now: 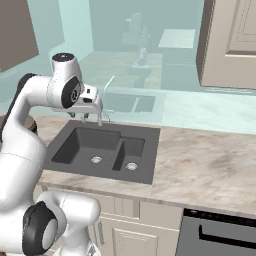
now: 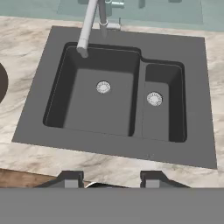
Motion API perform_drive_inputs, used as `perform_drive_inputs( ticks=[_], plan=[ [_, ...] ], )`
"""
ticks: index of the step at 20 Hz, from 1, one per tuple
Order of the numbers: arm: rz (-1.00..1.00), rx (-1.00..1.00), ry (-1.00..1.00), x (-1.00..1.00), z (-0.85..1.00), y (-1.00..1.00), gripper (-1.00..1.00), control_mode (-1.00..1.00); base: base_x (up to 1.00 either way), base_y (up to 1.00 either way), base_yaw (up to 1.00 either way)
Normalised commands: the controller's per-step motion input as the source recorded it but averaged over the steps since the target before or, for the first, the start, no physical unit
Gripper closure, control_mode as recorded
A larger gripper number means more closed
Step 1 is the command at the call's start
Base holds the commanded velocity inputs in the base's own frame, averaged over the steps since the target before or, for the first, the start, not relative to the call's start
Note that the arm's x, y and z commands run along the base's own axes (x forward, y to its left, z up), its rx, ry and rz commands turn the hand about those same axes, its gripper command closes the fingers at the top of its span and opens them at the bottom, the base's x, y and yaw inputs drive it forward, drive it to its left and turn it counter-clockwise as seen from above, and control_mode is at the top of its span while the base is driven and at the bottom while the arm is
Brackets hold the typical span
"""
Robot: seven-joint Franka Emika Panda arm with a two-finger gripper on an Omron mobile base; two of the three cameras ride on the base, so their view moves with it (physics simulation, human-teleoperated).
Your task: Dump the lemon from the pot into the sink. Then turn on the water and wash the lemon. Then turn off the water and put the lemon back in the pot.
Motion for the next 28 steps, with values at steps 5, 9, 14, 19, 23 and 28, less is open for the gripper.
perform_drive_inputs(
  ticks=[5, 9, 14, 19, 23, 28],
  plan=[
    [-0.01, -0.02, -0.06, -0.38, 0.00, 0.00, -1.00, -1.00, 0.00, 0.00, 0.00],
    [-0.02, -0.01, -0.08, -0.60, 0.00, 0.00, -1.00, -1.00, 0.00, 0.00, 0.00],
    [0.00, 0.00, -0.05, -0.42, 0.00, 0.01, -1.00, -1.00, 0.00, 0.00, 0.00],
    [0.00, -0.02, 0.00, -0.05, 0.08, 0.18, -1.00, -1.00, 0.00, 0.00, 0.00],
    [0.00, -0.03, -0.04, 0.00, 0.19, 0.30, -1.00, -1.00, 0.00, 0.00, 0.00],
    [0.00, 0.00, -0.05, 0.00, 0.21, 0.39, -1.00, -1.00, 0.00, 0.00, 0.00]
  ],
)
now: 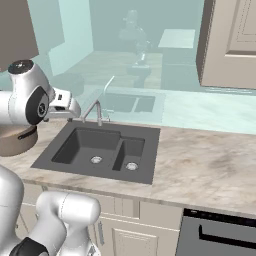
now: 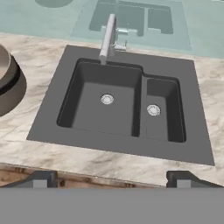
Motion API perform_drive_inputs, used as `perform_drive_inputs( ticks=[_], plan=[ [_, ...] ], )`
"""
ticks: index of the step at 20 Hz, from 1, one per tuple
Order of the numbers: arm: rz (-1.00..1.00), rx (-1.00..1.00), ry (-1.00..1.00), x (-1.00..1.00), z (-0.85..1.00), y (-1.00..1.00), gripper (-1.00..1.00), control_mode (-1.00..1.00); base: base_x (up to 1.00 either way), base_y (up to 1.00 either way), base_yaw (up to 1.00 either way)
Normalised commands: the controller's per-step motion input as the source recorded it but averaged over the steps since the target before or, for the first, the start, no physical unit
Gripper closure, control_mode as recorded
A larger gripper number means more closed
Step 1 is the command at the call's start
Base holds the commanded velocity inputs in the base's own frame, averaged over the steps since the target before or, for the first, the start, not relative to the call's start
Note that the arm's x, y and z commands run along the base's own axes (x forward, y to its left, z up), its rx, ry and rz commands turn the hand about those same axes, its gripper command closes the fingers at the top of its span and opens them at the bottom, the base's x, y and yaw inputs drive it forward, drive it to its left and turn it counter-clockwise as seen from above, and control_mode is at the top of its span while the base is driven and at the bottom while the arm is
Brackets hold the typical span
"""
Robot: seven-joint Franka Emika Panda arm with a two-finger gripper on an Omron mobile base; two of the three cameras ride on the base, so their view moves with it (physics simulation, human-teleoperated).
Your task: Dump the lemon from the pot into the sink. Then turn on the water and wash the lemon. Then turn off the water and put the lemon back in the pot.
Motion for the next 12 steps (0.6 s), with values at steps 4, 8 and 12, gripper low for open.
perform_drive_inputs(
  ticks=[4, 8, 12],
  plan=[
    [0.00, 0.00, -0.02, 0.07, 0.17, 0.51, -1.00, -1.00, 0.00, 0.00, 0.00],
    [0.00, 0.00, 0.00, 0.17, 0.04, 0.48, -1.00, -1.00, 0.00, 0.00, 0.00],
    [0.00, 0.00, 0.00, 0.13, 0.00, 0.33, -1.00, -1.00, 0.00, 0.00, 0.00]
  ],
)
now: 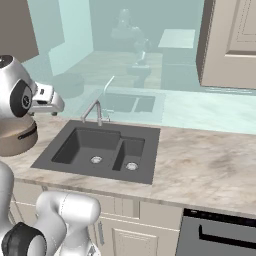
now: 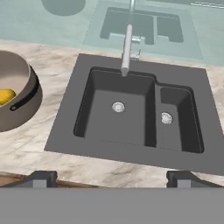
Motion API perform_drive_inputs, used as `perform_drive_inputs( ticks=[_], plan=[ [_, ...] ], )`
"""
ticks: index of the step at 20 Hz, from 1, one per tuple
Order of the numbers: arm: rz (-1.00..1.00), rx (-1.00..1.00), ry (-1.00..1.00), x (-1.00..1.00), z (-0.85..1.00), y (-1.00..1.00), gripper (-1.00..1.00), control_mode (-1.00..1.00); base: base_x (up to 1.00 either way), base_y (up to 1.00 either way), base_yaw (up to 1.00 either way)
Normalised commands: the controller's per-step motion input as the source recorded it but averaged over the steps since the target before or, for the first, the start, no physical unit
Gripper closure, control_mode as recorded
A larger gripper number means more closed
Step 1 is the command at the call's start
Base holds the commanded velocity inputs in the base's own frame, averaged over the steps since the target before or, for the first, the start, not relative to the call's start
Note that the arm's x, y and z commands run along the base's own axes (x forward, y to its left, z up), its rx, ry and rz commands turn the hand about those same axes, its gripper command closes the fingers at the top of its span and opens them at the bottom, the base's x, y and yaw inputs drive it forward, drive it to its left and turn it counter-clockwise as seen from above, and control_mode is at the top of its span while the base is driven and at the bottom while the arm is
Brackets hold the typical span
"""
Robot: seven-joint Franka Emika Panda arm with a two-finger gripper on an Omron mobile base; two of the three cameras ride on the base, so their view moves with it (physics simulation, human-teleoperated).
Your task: Dump the lemon from the pot into the sink. Then turn on the water and wash the lemon. Then turn off the water and put the lemon back in the pot.
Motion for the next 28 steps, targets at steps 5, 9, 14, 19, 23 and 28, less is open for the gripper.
perform_drive_inputs(
  ticks=[5, 9, 14, 19, 23, 28],
  plan=[
    [0.00, 0.01, 0.00, 0.04, 0.00, 0.35, -1.00, -1.00, 0.00, 0.00, 0.00],
    [0.00, 0.03, 0.00, 0.08, 0.00, 0.35, -1.00, -1.00, 0.00, 0.00, 0.00],
    [0.00, 0.05, 0.00, 0.19, -0.06, 0.30, -1.00, -1.00, 0.00, 0.00, 0.00],
    [0.00, 0.03, 0.00, 0.23, -0.16, 0.38, -1.00, -1.00, 0.00, 0.00, 0.00],
    [0.00, 0.03, 0.01, 0.33, -0.26, 0.32, -1.00, -1.00, 0.00, 0.00, 0.00],
    [0.00, 0.02, 0.07, 0.43, -0.33, 0.30, -1.00, -1.00, 0.00, 0.00, 0.00]
  ],
)
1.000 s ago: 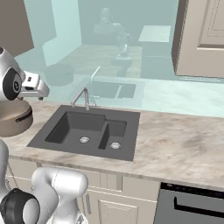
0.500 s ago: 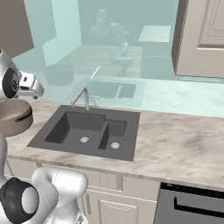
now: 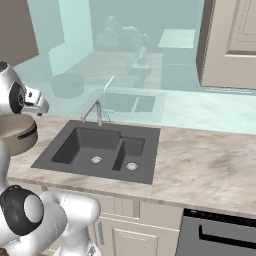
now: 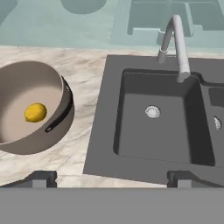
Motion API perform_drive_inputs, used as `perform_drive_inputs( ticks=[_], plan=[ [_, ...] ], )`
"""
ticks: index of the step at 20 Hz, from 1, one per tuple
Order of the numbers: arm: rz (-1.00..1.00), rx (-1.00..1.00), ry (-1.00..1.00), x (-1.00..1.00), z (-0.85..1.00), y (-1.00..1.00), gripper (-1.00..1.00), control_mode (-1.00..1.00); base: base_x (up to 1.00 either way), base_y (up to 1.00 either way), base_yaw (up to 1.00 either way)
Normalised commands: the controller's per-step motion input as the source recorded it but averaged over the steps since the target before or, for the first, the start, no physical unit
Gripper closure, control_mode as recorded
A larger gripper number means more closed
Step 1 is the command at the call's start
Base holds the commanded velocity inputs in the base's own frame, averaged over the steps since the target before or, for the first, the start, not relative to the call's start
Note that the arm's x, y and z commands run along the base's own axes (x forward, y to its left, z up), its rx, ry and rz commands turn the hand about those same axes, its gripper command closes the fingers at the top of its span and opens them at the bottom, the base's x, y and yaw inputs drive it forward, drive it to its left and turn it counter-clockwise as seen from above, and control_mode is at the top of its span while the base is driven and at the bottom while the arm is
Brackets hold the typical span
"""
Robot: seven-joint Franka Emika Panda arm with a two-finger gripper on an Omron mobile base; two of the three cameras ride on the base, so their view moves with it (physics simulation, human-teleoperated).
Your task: Dump the lemon from the pot into the sink. Then turn on the water and wash the lemon. Then turn off the water and put the lemon back in the pot.
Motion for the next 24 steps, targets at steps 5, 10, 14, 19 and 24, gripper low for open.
perform_drive_inputs(
  ticks=[5, 10, 14, 19, 24],
  plan=[
    [0.00, 0.02, 0.06, 0.39, -0.29, 0.22, -1.00, -1.00, 0.00, 0.00, 0.00],
    [0.00, 0.01, 0.04, 0.31, -0.21, 0.24, -1.00, -1.00, 0.00, 0.00, 0.00],
    [0.00, 0.03, 0.07, 0.25, -0.20, 0.25, -1.00, -1.00, 0.00, 0.00, 0.00],
    [0.00, 0.03, 0.07, 0.19, -0.30, 0.30, -1.00, -1.00, 0.00, 0.00, 0.00],
    [0.00, 0.01, 0.02, 0.07, -0.25, 0.34, -1.00, -1.00, 0.00, 0.00, 0.00]
  ],
)
